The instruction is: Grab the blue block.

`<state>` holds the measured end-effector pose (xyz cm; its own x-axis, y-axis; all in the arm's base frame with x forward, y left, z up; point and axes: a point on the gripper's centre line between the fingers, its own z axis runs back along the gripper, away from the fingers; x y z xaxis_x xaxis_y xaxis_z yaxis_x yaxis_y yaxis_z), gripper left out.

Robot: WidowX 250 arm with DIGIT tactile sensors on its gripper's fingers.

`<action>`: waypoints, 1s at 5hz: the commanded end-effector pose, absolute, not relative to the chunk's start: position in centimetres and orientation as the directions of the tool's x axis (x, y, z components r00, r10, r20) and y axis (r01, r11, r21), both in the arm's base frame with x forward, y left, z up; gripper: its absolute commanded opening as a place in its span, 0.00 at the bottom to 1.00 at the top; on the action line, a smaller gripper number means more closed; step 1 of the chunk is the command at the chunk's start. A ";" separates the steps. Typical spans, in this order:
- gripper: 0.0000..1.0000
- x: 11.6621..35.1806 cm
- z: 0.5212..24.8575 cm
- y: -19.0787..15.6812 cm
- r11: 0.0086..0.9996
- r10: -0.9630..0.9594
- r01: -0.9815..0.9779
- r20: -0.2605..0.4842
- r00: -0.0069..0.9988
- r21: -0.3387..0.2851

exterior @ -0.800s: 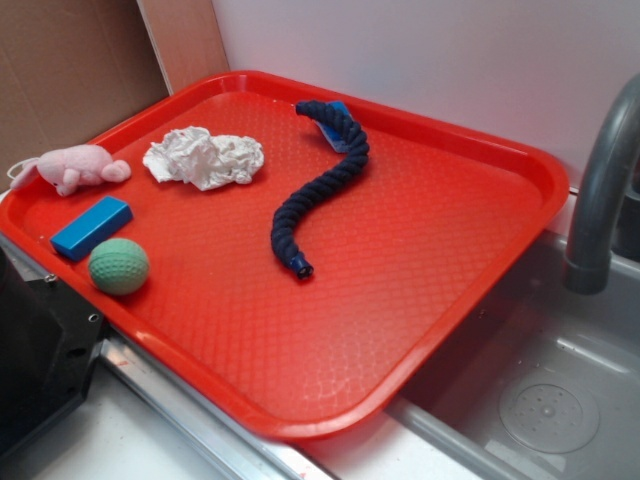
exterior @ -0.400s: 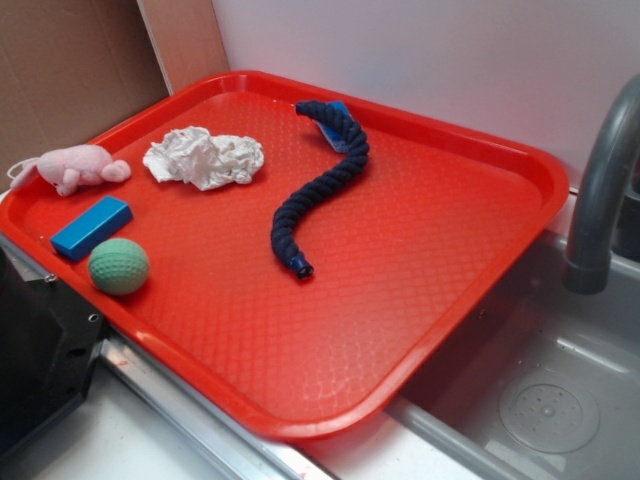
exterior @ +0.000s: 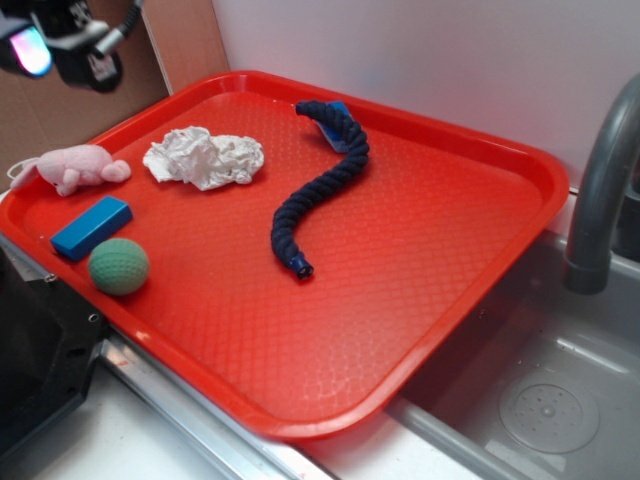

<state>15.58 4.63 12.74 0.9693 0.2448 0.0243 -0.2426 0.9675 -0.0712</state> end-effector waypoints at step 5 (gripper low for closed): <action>1.00 14.5 1.3 8.3 0.978 0.204 -0.206 0.046 0.978 0.033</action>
